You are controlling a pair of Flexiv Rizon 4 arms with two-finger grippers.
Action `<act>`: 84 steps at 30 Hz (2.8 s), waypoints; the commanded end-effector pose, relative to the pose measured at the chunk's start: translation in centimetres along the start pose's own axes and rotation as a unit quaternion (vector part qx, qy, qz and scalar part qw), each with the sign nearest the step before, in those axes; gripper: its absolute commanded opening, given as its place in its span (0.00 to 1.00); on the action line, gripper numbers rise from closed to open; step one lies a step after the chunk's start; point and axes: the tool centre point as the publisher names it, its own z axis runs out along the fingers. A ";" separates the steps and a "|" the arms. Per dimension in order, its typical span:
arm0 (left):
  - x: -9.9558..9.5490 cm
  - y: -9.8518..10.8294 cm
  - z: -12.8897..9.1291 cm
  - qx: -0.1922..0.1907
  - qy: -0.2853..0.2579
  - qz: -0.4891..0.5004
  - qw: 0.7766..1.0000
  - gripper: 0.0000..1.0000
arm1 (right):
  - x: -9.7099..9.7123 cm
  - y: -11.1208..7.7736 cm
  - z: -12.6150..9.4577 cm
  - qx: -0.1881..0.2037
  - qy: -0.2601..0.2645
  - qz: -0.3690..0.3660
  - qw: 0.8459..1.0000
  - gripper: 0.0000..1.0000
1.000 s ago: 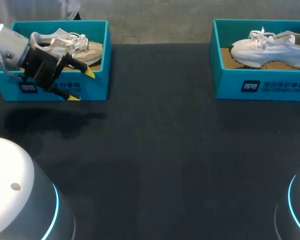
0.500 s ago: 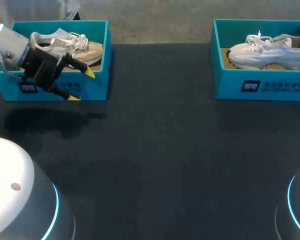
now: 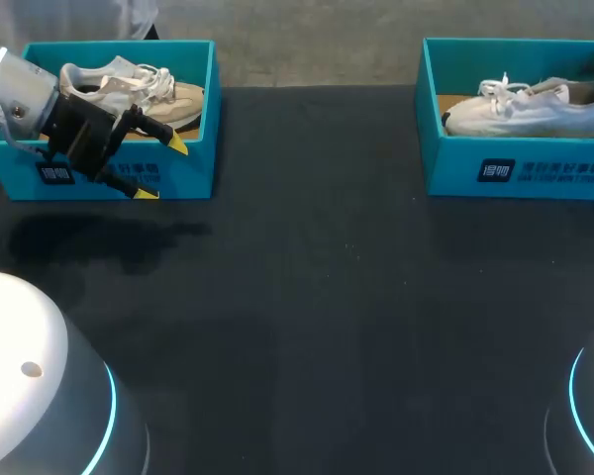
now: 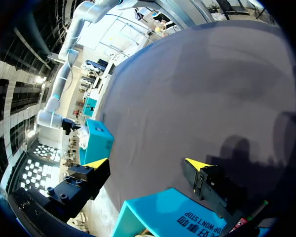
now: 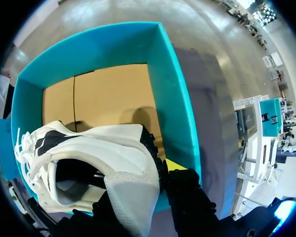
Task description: Take the shoe out of the shoebox, open the shoe tongue, remove and reinsert the insole, then place the shoe into the shoebox
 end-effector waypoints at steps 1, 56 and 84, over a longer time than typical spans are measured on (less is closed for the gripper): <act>0.0 -0.1 0.0 -0.002 0.002 0.000 1.000 1.00 | 0.0 0.6 0.7 0.005 0.008 -0.002 1.000 0.00; 0.0 -0.1 0.0 -0.002 0.002 0.000 1.000 1.00 | 0.6 -0.5 6.9 0.009 0.033 -0.046 0.998 0.00; 0.0 -0.1 0.0 -0.002 0.002 0.000 1.000 1.00 | 0.8 -0.9 9.6 0.021 0.071 -0.065 0.995 0.08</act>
